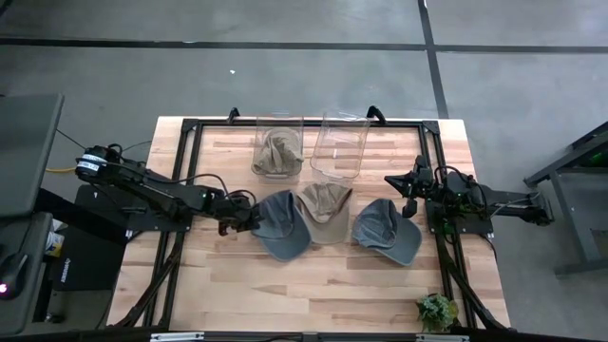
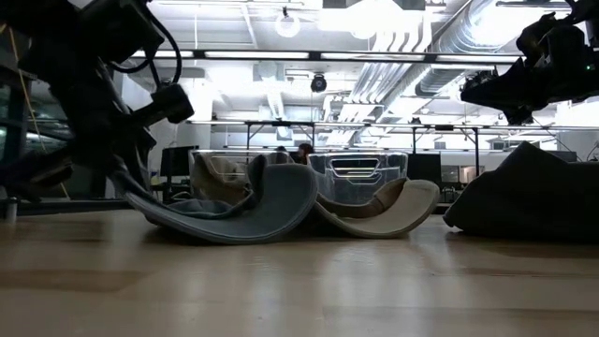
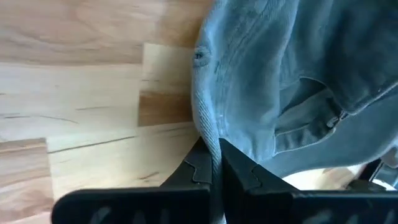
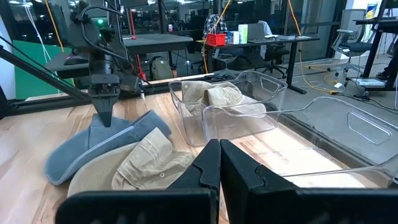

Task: Pick & Place hat
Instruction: Put the left blue cap into the right transparent bin

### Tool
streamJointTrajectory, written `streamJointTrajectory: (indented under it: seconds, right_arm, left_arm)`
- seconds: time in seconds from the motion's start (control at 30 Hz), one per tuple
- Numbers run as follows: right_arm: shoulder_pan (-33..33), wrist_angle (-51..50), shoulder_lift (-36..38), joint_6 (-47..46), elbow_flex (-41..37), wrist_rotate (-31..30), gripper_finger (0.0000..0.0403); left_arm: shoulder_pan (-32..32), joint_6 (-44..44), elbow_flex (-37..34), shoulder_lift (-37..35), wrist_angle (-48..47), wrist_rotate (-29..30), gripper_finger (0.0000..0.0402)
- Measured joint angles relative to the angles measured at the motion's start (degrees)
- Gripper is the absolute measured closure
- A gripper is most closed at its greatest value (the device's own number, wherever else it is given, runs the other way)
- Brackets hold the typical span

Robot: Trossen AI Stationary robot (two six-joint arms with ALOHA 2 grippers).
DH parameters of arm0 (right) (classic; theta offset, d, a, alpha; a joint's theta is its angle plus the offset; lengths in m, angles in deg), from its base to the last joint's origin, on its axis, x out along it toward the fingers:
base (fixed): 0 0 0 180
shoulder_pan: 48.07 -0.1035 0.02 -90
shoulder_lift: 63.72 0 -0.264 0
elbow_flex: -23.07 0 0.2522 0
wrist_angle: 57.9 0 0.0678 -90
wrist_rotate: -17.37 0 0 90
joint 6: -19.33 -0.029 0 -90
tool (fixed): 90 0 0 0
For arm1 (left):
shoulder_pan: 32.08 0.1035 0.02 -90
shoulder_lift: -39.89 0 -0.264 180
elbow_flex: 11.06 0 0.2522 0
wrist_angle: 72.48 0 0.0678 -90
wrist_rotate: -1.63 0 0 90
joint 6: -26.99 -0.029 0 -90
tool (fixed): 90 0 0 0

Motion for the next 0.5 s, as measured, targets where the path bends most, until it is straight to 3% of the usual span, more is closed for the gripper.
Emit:
streamJointTrajectory:
  seconds: [0.23, 0.5]
  right_arm:
    - [0.00, 0.00, 0.00, -0.02, 0.00, 0.00, 0.0402]
    - [0.00, 0.00, 0.01, -0.01, 0.00, 0.00, 0.0402]
  left_arm:
    - [0.00, -3.71, 3.95, -0.04, -3.46, -0.44, 0.0401]
    - [-0.02, -10.86, 14.21, -0.04, -20.41, 0.33, 0.0401]
